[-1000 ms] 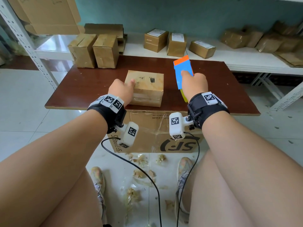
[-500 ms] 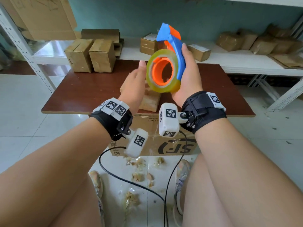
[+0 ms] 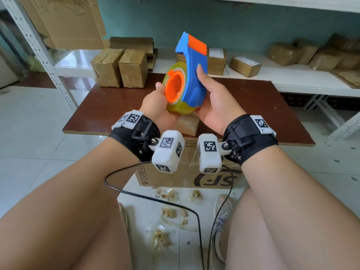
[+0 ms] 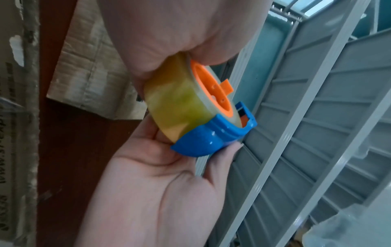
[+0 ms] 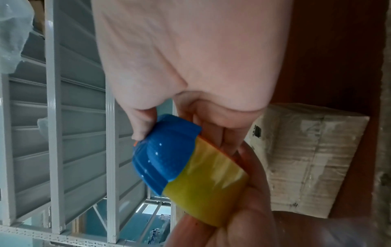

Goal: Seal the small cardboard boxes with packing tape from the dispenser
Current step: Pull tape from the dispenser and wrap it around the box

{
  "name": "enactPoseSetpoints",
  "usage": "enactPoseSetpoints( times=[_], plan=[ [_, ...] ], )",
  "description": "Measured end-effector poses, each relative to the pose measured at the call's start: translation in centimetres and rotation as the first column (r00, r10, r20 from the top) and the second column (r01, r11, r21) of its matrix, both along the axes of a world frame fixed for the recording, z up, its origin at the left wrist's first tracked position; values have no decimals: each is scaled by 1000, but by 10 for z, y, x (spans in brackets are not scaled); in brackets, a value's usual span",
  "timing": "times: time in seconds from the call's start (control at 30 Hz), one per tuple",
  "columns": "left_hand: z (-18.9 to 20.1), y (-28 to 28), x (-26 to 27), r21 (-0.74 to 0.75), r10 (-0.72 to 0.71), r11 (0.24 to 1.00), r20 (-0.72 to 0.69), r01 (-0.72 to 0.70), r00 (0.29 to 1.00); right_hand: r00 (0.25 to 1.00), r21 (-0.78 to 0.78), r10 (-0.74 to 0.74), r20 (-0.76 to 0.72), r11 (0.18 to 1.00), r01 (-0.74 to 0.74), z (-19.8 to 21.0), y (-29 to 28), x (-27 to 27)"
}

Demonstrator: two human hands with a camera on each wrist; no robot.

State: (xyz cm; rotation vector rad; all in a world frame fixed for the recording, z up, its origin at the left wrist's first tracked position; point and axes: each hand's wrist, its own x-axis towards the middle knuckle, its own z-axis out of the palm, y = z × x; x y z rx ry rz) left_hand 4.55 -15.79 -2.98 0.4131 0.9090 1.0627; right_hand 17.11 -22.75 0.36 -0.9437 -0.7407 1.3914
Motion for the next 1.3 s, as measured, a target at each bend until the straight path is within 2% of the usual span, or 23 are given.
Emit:
enactPoseSetpoints(
  times=[0.17, 0.33, 0.5, 0.63, 0.77, 0.87, 1.03, 1.2, 1.3],
  plan=[
    [9, -8, -4, -79, -7, 997, 77, 13, 997, 997, 21, 75, -8, 997, -75, 0, -5, 0],
    [3, -10, 1, 53, -32, 998, -75, 36, 997, 1000, 32, -6, -5, 999, 6, 0, -4, -3],
    [-1, -14, 3, 262, -59, 962, -61, 73, 996, 992, 39, -121, 20, 992, 120, -6, 1, -2],
    [2, -19, 6, 343, -86, 935, -17, 86, 996, 982, 46, -177, 60, 984, 174, -8, 3, 0],
    [7, -23, -2, 380, -121, 911, -123, 160, 985, 952, 37, -263, 160, 965, 260, -2, 1, 9],
    [16, -29, -10, 399, -140, 892, -204, 213, 969, 869, 101, -322, 376, 946, 307, 2, -5, 14],
    [18, -26, -22, 384, -280, 853, -235, 353, 931, 692, 181, -285, 663, 958, 222, -4, -14, 18],
    [15, -20, -31, 273, -301, 910, -80, 311, 950, 485, 201, -231, 843, 973, 115, -5, -20, 21],
    [15, -16, -37, 178, -293, 936, -78, 302, 953, 377, 179, -198, 905, 980, 87, -4, -25, 23]
  ],
)
